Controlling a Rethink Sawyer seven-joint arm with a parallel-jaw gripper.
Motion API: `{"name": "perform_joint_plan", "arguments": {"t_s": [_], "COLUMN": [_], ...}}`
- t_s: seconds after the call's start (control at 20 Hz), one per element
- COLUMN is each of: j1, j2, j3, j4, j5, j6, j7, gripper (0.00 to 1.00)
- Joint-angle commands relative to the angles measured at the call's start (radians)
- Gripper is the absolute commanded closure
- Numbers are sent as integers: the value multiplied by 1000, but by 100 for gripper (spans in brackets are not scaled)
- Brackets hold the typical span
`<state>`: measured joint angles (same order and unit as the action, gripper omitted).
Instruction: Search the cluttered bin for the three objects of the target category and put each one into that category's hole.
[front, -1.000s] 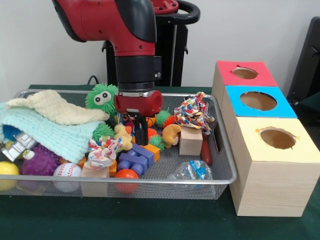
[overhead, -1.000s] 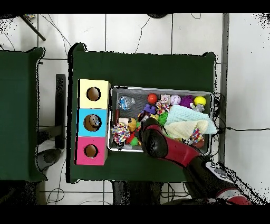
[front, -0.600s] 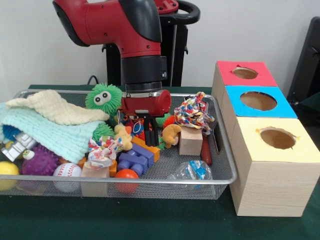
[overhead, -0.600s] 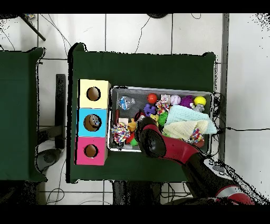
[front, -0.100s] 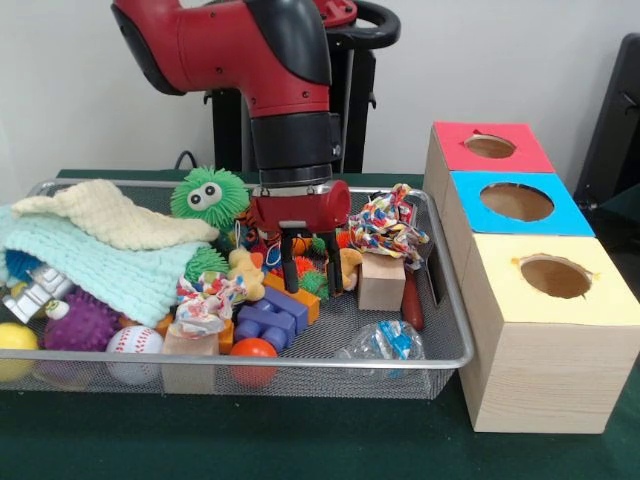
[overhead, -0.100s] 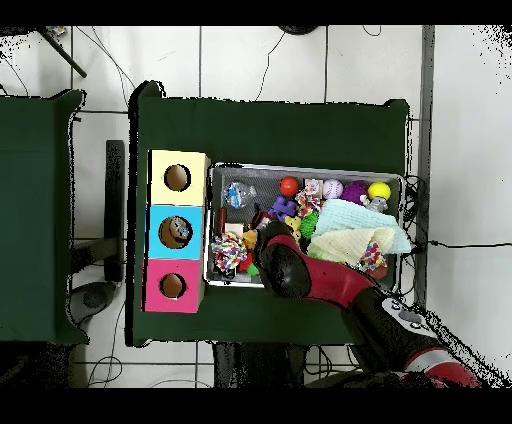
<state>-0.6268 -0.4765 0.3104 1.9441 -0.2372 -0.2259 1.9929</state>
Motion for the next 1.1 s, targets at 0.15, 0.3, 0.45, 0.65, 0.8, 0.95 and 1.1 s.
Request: {"name": "perform_joint_plan", "arguments": {"t_s": [0.15, 0.3, 0.45, 0.65, 0.8, 0.95, 1.1], "j1": [-59, -56, -75, -83, -89, -93, -94], "j2": [86, 91, 104, 114, 120, 124, 130], "j3": [167, 166, 194, 212, 227, 234, 232], "j4": [-129, -134, -135, -136, -139, -140, -145], "j5": [-78, -79, -95, -102, -108, -108, -102], "j6": [85, 89, 101, 104, 104, 97, 83], "j7": [49, 49, 41, 42, 41, 49, 63], "gripper": [0, 0, 0, 0, 0, 0, 0]}}
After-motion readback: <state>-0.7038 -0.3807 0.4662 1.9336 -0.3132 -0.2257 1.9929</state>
